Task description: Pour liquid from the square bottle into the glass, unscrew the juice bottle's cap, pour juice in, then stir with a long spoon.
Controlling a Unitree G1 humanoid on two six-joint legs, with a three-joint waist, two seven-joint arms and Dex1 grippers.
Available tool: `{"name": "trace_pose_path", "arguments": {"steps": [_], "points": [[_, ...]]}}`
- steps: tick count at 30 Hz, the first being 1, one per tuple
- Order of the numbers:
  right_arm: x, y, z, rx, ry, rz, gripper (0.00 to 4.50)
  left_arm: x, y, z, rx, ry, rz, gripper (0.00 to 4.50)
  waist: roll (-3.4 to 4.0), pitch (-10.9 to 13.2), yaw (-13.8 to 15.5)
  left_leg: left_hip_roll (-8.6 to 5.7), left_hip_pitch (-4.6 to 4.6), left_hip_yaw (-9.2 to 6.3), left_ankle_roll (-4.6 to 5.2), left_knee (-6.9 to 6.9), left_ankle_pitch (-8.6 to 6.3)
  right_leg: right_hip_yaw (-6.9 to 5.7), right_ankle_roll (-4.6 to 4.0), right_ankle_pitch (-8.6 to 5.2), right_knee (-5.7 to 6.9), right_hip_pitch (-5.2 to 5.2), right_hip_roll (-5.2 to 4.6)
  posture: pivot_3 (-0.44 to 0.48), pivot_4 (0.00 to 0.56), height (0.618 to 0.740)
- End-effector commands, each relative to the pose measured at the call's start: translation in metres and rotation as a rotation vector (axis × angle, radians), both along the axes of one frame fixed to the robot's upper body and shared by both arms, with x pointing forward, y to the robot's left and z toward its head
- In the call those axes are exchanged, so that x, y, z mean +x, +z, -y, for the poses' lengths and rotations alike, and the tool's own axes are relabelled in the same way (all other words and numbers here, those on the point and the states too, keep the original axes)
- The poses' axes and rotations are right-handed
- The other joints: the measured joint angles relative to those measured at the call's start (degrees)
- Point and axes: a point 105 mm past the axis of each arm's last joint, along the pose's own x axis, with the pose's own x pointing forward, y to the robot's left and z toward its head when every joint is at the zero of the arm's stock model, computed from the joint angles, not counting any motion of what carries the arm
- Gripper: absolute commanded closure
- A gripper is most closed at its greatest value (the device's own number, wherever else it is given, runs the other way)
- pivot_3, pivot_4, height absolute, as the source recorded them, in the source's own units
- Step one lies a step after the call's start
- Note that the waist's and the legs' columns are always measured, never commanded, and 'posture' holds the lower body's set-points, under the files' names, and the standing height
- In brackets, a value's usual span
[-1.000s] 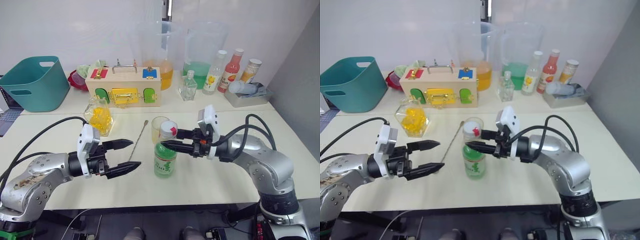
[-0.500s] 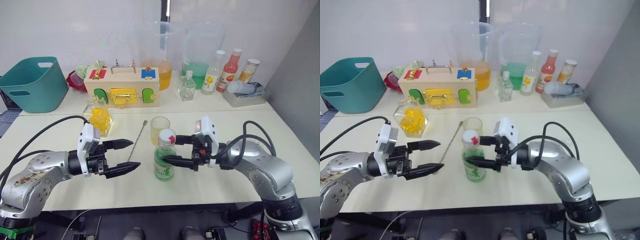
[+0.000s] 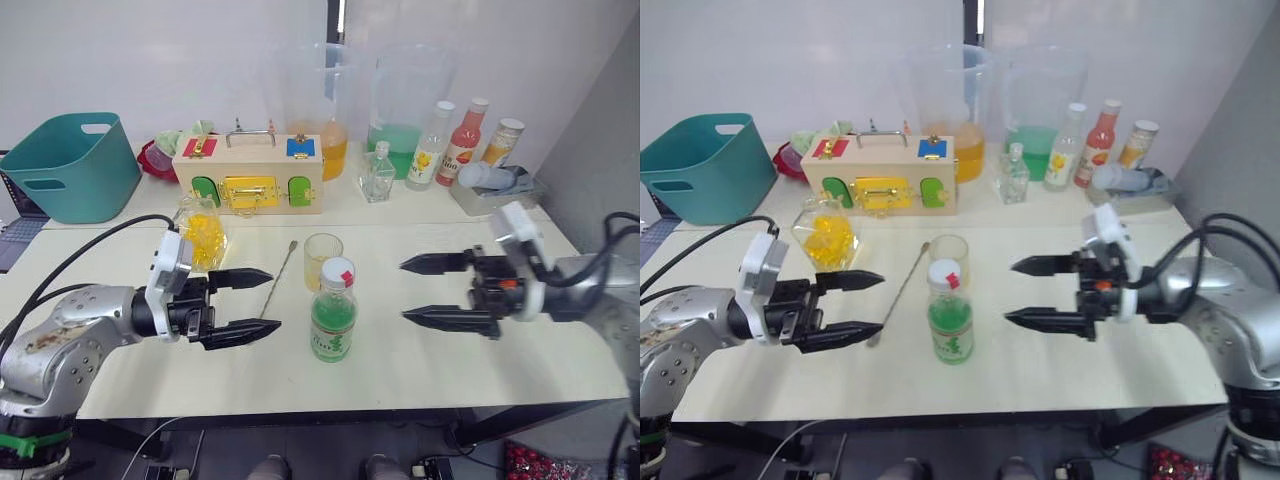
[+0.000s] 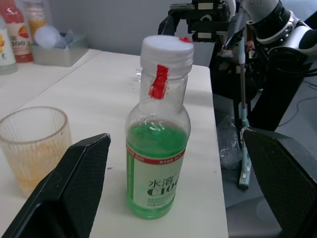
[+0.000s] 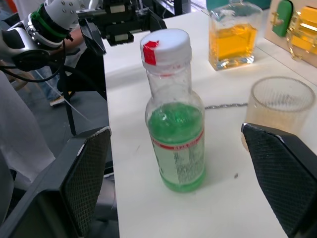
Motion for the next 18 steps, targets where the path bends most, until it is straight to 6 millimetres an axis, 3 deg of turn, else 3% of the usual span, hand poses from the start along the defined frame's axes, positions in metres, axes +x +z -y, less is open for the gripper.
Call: {"name": "trace_pose_path", "arguments": {"steps": [1,10,13,18], "points": [[-0.013,0.012,0.001,0.021,0.021,0.021,0.02,0.000,0.004,0.012,0.012,-0.074,0.017,0.00,-0.01,0.0,0.0,0.01,0.00,0.00,0.00,0.00,0.00,0.00,0.00,0.00,0.00,0.01,0.01,0.000,0.150,0.740],[-0.015,0.006,0.002,0.005,-0.060,0.070,0.02,0.021,-0.001,0.036,0.064,-0.101,0.062,0.00,-0.02,0.0,-0.1,0.08,-0.02,0.10,0.02,0.11,-0.01,0.03,0.00,0.00,-0.01,0.04,0.09,0.000,0.150,0.740],[-0.017,0.001,0.008,0.003,-0.107,0.070,0.02,0.031,-0.001,0.061,0.042,-0.134,0.049,0.00,-0.03,0.0,0.5,0.09,-0.02,0.09,0.03,0.13,-0.01,0.01,0.00,0.00,0.02,0.05,0.10,0.000,0.150,0.740],[-0.018,0.002,0.014,0.008,-0.161,0.092,0.02,0.040,0.000,0.080,0.024,-0.141,0.067,0.00,-0.04,0.0,0.5,0.07,-0.07,0.10,0.08,0.30,-0.04,0.04,0.03,0.01,0.02,0.06,0.10,0.000,0.150,0.740]]}}
